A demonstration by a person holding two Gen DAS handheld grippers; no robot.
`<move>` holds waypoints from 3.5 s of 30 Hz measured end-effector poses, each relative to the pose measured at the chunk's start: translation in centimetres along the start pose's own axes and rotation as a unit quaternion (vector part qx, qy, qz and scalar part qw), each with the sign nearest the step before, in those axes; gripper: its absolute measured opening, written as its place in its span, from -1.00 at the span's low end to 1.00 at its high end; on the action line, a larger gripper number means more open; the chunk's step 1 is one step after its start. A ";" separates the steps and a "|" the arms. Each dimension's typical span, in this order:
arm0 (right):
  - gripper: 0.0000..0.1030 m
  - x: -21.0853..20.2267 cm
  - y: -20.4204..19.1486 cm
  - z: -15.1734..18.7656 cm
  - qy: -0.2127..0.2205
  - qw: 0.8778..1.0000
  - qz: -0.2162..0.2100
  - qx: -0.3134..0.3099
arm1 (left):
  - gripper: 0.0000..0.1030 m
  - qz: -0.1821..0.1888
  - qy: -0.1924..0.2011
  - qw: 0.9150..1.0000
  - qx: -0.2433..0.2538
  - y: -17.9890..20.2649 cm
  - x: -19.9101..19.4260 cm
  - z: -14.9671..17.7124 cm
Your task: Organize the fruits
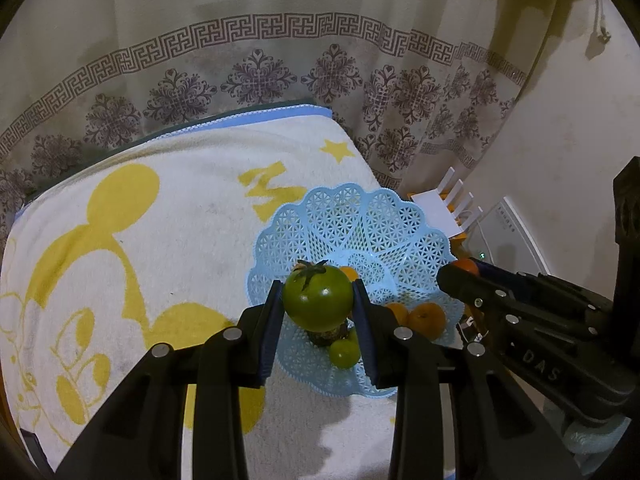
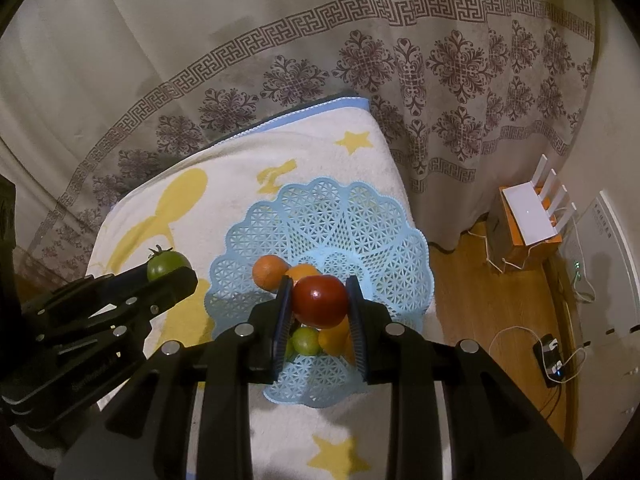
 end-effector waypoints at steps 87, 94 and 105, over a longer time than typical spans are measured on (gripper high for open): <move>0.94 -3.9 -0.5 3.0 0.023 1.000 0.017 0.004 | 0.72 -0.087 0.034 0.996 -0.003 -2.6 -4.8 1.6; 0.94 -6.2 -1.4 4.0 0.047 0.998 0.037 -0.024 | 0.72 -0.088 0.060 0.994 0.004 -1.9 -7.5 2.1; 0.94 -7.6 -1.8 5.2 0.058 0.997 0.047 -0.033 | 0.83 -0.096 0.070 0.993 -0.008 -2.0 -9.4 3.2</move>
Point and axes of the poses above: each gripper's, at about its wrist camera, not at the fingertips, and x roughly the way its jaws point, y to its right, z to its underside, the point moved 6 cm from there along x, roughly the way its jaws point, and after that the axes turned 4 degrees about z, right-handed, at the moved point
